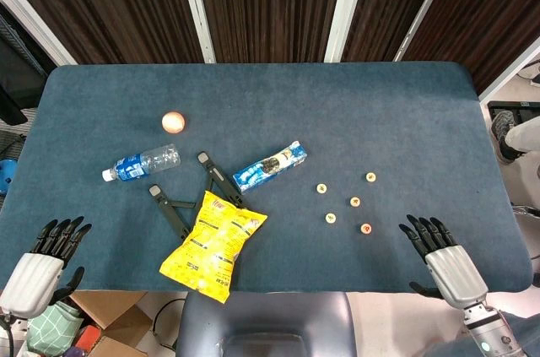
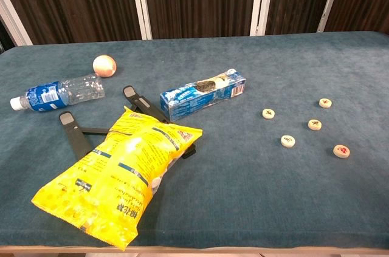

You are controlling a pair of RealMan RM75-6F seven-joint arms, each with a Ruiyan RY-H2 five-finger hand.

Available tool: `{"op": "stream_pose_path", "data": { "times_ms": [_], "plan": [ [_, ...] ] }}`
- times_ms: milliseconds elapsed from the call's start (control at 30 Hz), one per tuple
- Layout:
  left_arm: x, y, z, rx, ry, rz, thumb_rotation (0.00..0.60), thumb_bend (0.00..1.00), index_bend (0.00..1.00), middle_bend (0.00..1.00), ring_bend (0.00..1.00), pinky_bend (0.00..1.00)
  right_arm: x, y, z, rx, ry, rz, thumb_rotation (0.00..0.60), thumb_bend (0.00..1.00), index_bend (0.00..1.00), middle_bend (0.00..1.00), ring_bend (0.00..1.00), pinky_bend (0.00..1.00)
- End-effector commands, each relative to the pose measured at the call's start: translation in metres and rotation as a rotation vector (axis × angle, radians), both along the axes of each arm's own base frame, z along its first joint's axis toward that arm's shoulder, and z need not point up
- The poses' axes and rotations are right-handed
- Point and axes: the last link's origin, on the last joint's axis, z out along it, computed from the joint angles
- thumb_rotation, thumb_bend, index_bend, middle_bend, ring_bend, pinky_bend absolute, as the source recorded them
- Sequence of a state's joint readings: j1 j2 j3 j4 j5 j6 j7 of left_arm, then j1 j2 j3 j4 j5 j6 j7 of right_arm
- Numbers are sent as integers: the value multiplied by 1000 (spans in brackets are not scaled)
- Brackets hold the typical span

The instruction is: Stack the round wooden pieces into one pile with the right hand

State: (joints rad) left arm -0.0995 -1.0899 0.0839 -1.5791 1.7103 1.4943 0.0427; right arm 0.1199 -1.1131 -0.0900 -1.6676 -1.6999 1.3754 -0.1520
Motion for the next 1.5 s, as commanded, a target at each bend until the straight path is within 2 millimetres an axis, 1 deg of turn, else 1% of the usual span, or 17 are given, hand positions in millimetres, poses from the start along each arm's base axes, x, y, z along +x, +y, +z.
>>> {"op": "stream_pose_path", "data": {
  "times_ms": [33,100,167,267,300,367,467,600,700,733,800,900,1033,1133,1333,1500],
  "plan": [
    [0,0,0,-1,-1,-2,600,475,0,0,0,26,0,-1,-2,6,2,6,600,240,0,0,0,0],
    [0,0,-1,-3,-1,-3,600,476,0,0,0,26,2,-4,-6,12,-2,20,600,241,2,0,0,0],
    [0,0,-1,-7,-2,-3,600,476,0,0,0,26,7,-12,-12,21,-15,44,600,241,25,0,0,0],
    [1,2,-2,-14,-10,-4,600,476,0,0,0,26,18,-32,-25,46,-23,94,600,241,84,0,0,0],
    [2,2,-2,-16,-12,-7,600,475,0,0,0,26,24,-43,-32,61,-19,114,600,241,115,0,0,0],
    [2,3,-3,-22,-11,-10,600,475,0,0,0,26,33,-58,-43,81,-9,134,600,241,214,0,0,0],
    [1,3,-3,-27,-11,-11,600,476,0,0,0,26,48,-79,-64,113,34,174,600,240,290,0,0,0],
    [1,3,-3,-27,-13,-10,600,475,0,0,0,26,52,-83,-68,119,42,176,600,268,350,0,0,0],
    [0,3,0,-23,-19,-6,600,474,0,0,0,26,66,-106,-93,145,55,188,600,323,432,0,0,0],
    [0,2,2,-21,-22,-3,600,475,0,0,0,26,70,-120,-110,166,74,175,600,331,448,0,0,0],
    [0,1,4,-20,-27,-5,600,475,0,0,0,26,71,-130,-123,165,102,162,600,337,465,0,0,0],
    [-1,0,5,-19,-29,-5,600,475,0,0,0,26,73,-137,-132,162,111,142,600,345,494,0,0,0],
    [-1,0,5,-20,-28,-4,600,474,0,0,0,26,75,-151,-141,169,107,110,600,403,514,0,0,0],
    [-1,0,6,-16,-29,-6,600,474,0,0,0,26,77,-157,-145,169,104,99,600,405,523,0,0,0],
    [-2,0,7,-11,-33,-4,600,475,0,0,0,26,74,-159,-145,158,127,88,600,407,537,0,0,0],
    [-1,0,7,-11,-35,-6,600,474,0,0,0,26,72,-162,-149,161,150,76,600,407,545,0,0,0]
  ]
}}
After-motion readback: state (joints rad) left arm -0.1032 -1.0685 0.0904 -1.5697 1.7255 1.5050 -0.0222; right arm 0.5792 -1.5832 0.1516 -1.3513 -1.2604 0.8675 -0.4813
